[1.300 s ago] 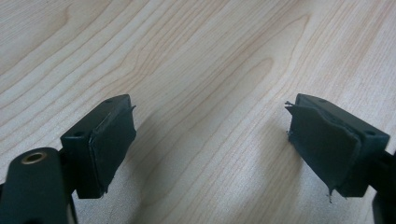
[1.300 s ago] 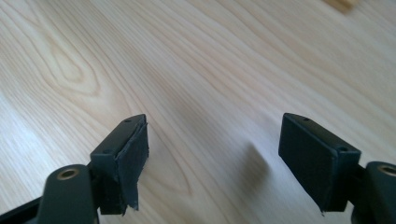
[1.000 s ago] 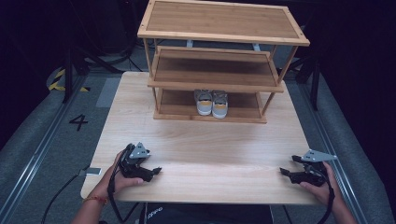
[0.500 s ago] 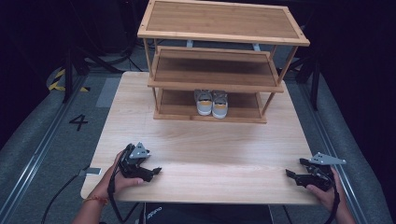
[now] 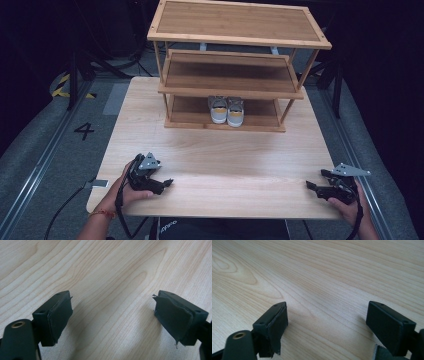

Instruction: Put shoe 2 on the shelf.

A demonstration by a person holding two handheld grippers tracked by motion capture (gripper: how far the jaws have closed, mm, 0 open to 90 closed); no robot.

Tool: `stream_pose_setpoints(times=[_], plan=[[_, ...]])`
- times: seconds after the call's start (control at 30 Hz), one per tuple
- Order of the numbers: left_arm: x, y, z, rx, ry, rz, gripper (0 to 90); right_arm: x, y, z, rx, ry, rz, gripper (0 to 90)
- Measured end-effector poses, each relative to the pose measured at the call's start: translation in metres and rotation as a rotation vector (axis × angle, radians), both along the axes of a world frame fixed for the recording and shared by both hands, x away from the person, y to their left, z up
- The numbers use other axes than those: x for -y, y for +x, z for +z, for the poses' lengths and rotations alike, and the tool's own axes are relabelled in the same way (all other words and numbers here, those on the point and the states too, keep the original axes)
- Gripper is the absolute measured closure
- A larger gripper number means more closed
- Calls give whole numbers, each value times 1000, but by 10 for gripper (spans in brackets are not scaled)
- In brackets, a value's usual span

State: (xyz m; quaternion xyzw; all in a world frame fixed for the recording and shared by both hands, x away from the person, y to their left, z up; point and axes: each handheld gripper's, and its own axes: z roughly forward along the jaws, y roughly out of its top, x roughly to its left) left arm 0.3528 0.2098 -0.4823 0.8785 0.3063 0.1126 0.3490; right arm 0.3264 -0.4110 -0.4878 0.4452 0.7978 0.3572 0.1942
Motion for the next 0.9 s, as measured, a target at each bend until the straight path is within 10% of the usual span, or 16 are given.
stream_pose_setpoints(times=[0.9], plan=[[0, 1, 0, 2, 6, 8, 149, 0, 0, 0, 0, 1, -16, 183]])
